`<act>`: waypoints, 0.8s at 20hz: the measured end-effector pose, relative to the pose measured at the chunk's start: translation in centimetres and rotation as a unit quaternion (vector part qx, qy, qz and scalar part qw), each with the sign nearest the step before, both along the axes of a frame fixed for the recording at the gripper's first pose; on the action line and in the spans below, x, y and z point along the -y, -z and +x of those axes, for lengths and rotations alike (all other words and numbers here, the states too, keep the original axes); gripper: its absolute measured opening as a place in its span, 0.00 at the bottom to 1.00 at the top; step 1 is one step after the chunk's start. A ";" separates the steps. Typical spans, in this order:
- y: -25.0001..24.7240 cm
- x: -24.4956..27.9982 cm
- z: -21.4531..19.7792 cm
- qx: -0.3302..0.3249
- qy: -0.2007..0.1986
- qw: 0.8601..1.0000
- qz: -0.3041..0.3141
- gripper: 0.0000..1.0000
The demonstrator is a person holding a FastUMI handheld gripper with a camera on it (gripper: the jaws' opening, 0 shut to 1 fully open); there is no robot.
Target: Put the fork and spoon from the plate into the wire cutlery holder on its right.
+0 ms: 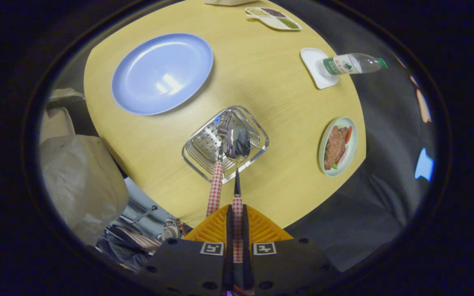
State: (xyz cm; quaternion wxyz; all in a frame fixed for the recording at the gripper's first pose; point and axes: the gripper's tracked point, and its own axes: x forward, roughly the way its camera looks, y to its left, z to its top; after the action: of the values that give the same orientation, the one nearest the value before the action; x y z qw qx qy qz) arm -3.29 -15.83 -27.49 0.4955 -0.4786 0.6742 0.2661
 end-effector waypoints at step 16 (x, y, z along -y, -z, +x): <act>-0.2 -1.2 1.7 0.032 0.047 0.998 0.039 0.59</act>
State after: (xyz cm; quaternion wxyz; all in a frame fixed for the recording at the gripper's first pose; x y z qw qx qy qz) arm -1.61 -14.64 -27.32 0.5468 -0.4348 0.6692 0.2533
